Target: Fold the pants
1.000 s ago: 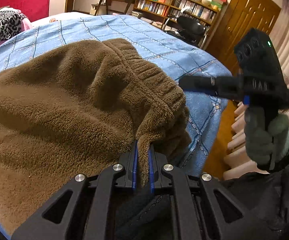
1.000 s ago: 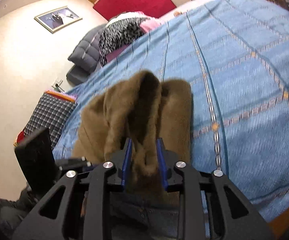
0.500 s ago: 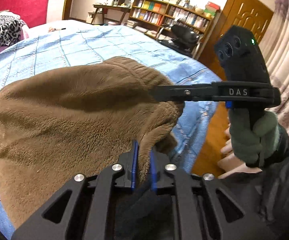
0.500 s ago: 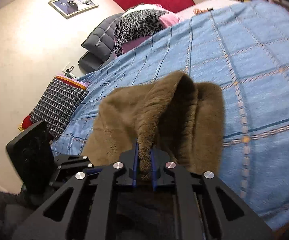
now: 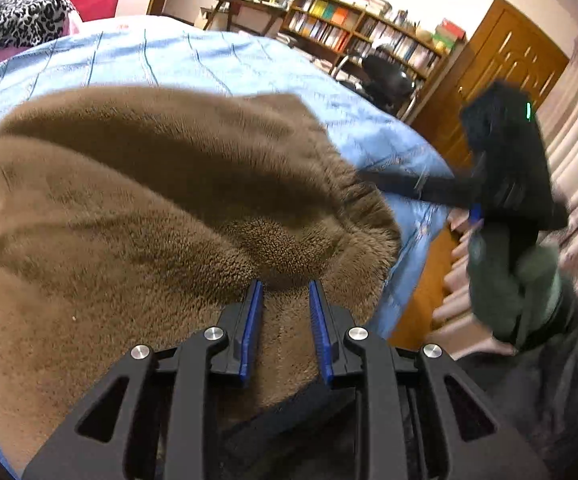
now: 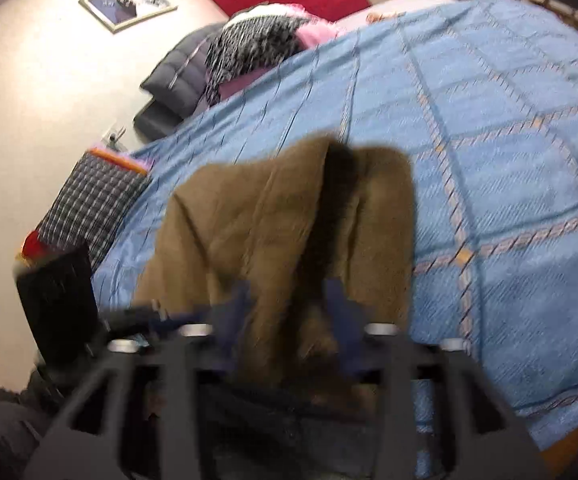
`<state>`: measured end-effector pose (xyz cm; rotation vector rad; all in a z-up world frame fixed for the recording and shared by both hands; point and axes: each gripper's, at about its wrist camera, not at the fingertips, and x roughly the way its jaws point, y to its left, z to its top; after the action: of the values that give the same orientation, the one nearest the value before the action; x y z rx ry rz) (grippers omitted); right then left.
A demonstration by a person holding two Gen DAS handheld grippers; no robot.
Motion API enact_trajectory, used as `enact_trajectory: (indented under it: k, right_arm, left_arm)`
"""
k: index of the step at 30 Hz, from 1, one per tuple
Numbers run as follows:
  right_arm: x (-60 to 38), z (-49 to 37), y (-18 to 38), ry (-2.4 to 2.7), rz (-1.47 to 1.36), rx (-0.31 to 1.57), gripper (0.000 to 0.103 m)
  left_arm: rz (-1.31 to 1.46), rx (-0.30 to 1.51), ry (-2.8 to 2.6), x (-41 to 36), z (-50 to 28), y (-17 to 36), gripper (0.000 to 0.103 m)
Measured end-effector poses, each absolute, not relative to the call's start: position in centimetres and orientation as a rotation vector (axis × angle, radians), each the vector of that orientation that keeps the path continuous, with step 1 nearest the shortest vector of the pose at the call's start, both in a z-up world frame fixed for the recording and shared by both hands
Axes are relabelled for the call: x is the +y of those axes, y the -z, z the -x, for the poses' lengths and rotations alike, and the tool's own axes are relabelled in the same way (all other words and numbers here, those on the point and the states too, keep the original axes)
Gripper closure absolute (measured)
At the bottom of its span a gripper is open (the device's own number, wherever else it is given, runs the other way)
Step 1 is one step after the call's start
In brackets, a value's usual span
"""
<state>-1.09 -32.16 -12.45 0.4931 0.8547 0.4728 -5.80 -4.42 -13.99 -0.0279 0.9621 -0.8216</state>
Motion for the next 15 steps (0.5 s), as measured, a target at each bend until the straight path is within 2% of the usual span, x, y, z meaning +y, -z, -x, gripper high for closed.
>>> enact_trajectory:
  k: [3,7,12,14,15]
  right_arm:
    - [-33.0,-0.9,12.3,-0.462,-0.558,0.820,0.023]
    - [-33.0,-4.0,14.6,-0.487,-0.688,0.898,0.023]
    - [-31.6,-4.6,16.6,-0.525,-0.714,0.970,0.022]
    - [-31.1,-4.6,16.5,-0.524,-0.688,0.970,0.025]
    - [-30.9,-4.5,16.4,-0.535,-0.672,0.970,0.033]
  left_arm:
    - [0.035,0.955,0.821,-4.3,6.4,13.9,0.079]
    - [-0.004,0.939,0.811,-4.8,7.0,13.7,0.076]
    - [-0.001,0.936,0.816,-5.2,6.8,13.8,0.074]
    - [0.007,0.938,0.819,-5.2,6.7,13.8,0.074]
    - [0.007,0.938,0.820,-5.2,6.6,13.8,0.074]
